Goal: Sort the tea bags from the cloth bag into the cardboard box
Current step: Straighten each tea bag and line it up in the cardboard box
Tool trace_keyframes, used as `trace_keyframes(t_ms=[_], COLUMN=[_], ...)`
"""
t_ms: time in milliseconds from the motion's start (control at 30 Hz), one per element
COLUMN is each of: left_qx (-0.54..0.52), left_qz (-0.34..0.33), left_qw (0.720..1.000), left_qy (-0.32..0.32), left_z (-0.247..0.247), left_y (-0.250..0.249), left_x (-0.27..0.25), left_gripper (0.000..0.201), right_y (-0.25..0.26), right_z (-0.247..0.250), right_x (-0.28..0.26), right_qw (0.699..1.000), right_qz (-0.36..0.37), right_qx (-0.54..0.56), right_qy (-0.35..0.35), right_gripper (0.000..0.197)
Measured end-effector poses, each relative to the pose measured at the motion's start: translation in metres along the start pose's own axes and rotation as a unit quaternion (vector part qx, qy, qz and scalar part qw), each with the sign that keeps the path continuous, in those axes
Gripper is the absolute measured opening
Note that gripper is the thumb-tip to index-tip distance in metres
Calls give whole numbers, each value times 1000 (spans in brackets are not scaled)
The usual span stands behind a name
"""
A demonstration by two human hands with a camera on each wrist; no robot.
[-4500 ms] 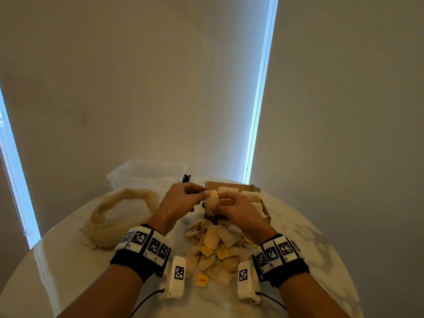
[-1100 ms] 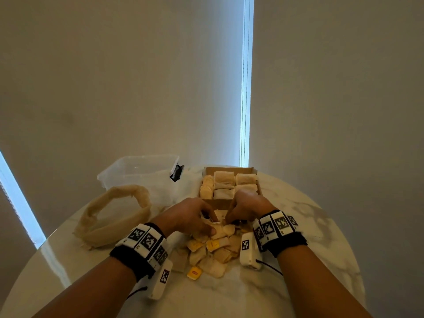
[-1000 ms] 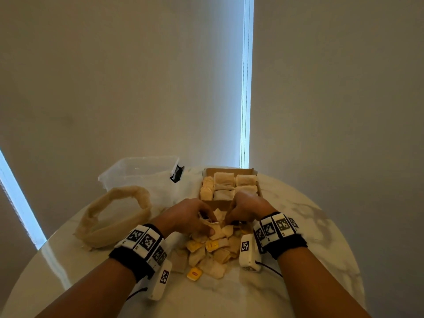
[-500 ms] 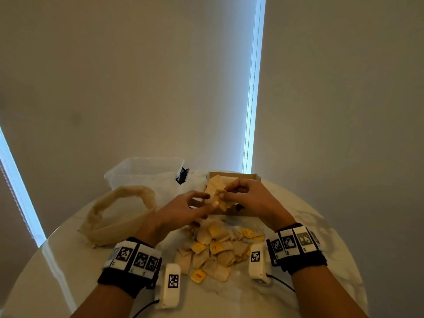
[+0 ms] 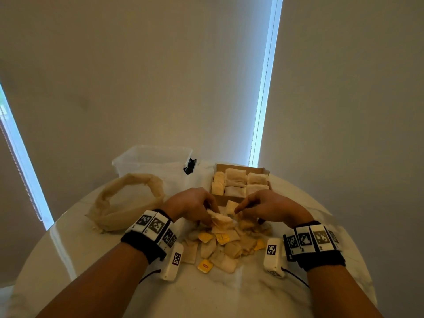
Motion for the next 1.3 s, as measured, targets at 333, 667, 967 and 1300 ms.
trace_keyframes(t_ms=[333, 667, 967, 1300], left_qx=[-385, -541, -600, -662], left_qz=[131, 139, 135, 178], left_qw=[905, 805, 768, 722], left_qy=[-122, -202, -181, -95], left_z=[3, 6, 1, -8], left_y=[29, 35, 36, 19], left_x=[-14, -22, -22, -30], left_gripper=[17, 28, 46, 29], right_y=[1, 50, 55, 63], right_z=[11, -33, -28, -32], right_x=[-2, 17, 18, 4], right_qw=[996, 990, 993, 984], right_qz=[6, 100, 99, 150], right_qx=[71, -84, -62, 32], right_qy=[-55, 52, -2, -90], right_gripper=[20, 32, 21, 30])
Point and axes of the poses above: each hand's wrist, its own x-axis towards the middle knuckle, its own z-axis out of the back of the hand, y = z × x, the point moved 3 cm from there along x, towards the middle knuckle, and after that the axes turned 14 degrees about -y, right-handed, at the moved point
